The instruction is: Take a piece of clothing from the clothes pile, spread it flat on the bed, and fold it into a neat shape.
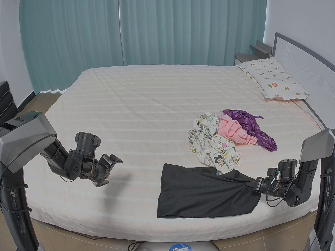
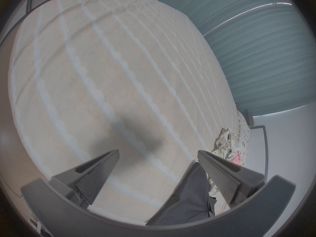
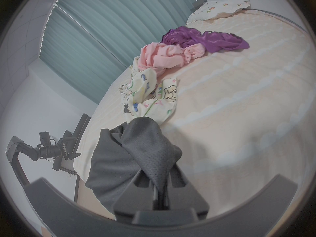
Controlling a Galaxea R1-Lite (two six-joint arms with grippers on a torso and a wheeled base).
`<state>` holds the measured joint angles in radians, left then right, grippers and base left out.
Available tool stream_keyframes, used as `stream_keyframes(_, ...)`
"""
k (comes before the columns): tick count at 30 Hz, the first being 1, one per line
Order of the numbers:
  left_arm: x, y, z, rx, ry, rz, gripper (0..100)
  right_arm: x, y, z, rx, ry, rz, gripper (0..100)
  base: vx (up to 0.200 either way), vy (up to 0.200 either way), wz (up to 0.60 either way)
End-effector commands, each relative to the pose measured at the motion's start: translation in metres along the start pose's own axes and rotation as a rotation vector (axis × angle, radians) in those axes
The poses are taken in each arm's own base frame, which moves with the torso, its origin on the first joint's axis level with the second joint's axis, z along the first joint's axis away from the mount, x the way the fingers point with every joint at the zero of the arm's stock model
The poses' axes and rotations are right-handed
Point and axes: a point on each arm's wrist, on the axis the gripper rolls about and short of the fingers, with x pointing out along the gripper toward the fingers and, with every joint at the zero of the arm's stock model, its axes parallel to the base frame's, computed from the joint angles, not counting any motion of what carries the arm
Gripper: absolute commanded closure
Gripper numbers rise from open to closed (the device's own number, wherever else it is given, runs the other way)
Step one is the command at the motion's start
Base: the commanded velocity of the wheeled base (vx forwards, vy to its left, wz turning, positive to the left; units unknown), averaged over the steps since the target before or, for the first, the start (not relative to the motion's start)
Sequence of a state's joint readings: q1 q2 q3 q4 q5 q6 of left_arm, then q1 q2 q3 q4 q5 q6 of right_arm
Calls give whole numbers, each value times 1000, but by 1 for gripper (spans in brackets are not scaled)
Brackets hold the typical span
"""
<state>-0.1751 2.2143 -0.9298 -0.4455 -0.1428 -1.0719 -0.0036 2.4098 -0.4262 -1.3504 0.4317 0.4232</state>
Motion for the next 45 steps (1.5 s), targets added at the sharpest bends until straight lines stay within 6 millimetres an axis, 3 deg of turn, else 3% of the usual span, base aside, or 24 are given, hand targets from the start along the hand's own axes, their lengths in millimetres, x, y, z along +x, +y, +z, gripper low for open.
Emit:
stream_keyframes(1,0,0,0,-1,0,0,0,2,3,-3,-5,10,8,100,0,-200,0)
stream_keyframes(8,1,1,0,5,1,2,0,11,5,2,-28,-20,34,100,0,-29,0)
stream_keyframes(9,1,0,-1,7,2,1,0,12,8,2,-37,-18,48,0,0,0,0)
stream_keyframes(17,1,1,0,5,-1,2,0,19,12,-6,-35,-6,66,0,0,0,0)
stream_keyframes(29,2,-2,-7,23,-9,14,0,10,-11,11,0,-104,-18,0,0,0,0)
stream_keyframes(33,4,-6,-16,45,-25,28,0,10,-15,12,6,-109,-25,0,0,0,0)
stream_keyframes(34,3,-15,-34,99,5,16,0,10,-15,13,5,-112,-24,0,0,0,0)
stream_keyframes(45,10,-27,-79,335,90,-1,0,10,-14,9,7,-97,-25,0,0,0,0)
